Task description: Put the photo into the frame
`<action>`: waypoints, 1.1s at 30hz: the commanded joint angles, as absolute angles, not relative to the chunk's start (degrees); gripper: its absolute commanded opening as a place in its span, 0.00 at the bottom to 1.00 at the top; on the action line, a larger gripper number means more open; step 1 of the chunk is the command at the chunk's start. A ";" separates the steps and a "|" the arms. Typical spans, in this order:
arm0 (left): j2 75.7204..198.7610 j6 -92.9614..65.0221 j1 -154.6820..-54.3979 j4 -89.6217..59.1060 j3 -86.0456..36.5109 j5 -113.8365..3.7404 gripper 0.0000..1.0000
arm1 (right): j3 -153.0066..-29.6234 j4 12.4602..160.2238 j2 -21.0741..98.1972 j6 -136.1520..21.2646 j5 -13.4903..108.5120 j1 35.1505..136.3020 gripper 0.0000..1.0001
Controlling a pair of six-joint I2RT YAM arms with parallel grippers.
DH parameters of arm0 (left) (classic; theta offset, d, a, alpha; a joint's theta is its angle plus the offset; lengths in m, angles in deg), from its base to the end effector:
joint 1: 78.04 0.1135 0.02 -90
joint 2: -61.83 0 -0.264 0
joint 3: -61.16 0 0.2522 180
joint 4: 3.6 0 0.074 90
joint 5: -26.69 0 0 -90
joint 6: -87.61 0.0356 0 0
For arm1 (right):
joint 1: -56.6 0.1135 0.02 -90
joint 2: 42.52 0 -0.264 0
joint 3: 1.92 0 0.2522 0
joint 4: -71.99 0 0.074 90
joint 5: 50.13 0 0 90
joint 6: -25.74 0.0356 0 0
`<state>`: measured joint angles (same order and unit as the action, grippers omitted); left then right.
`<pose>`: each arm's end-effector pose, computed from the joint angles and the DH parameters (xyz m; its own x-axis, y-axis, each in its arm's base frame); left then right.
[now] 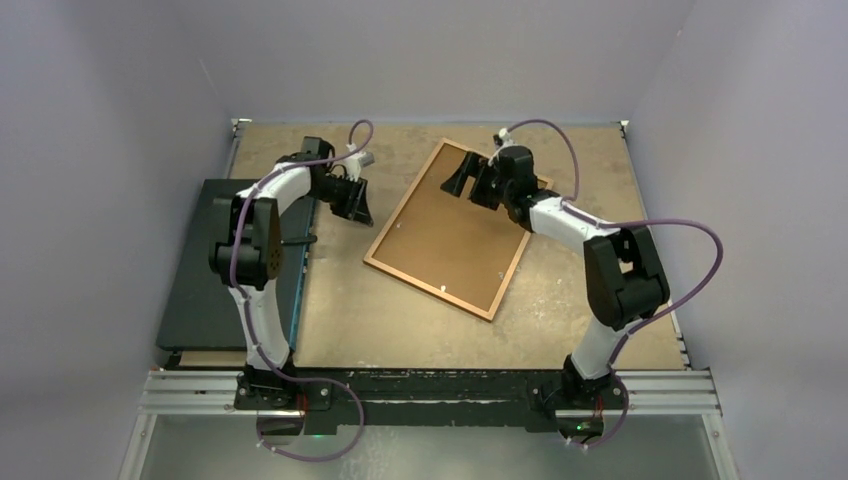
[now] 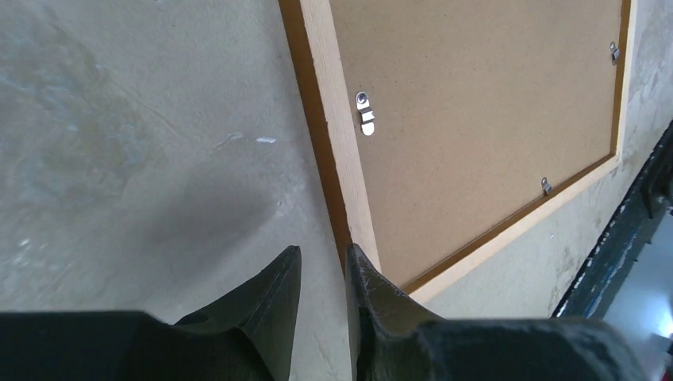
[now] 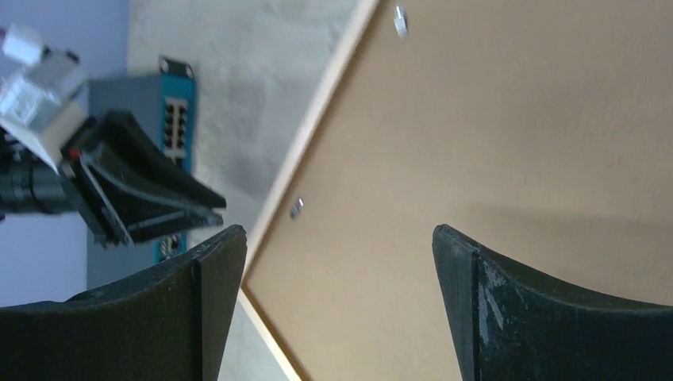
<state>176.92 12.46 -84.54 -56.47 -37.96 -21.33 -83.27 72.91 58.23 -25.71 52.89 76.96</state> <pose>0.4053 -0.0701 0.1895 -0.8126 0.2843 -0.5088 0.5507 0.6605 -0.5104 0.3807 0.1498 0.2514 -0.5893 0.4289 -0.6846 -0.2171 0.7322 0.6456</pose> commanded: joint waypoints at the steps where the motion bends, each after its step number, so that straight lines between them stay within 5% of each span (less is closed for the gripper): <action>1: 179.07 7.71 -85.26 -51.94 -37.98 -15.48 0.25 | -77.46 68.18 53.86 -22.65 56.39 78.27 0.88; 10: 181.57 9.53 -86.18 -51.62 -34.44 -12.30 0.28 | -70.40 63.15 54.62 -19.79 58.15 80.89 0.87; 33: 175.21 7.91 -93.86 -45.13 -15.62 -12.79 0.09 | -68.50 60.02 60.34 -18.94 61.61 87.23 0.84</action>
<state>175.98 7.65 -93.31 -46.46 -19.14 -9.49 -69.53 62.52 59.19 -19.22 59.64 85.75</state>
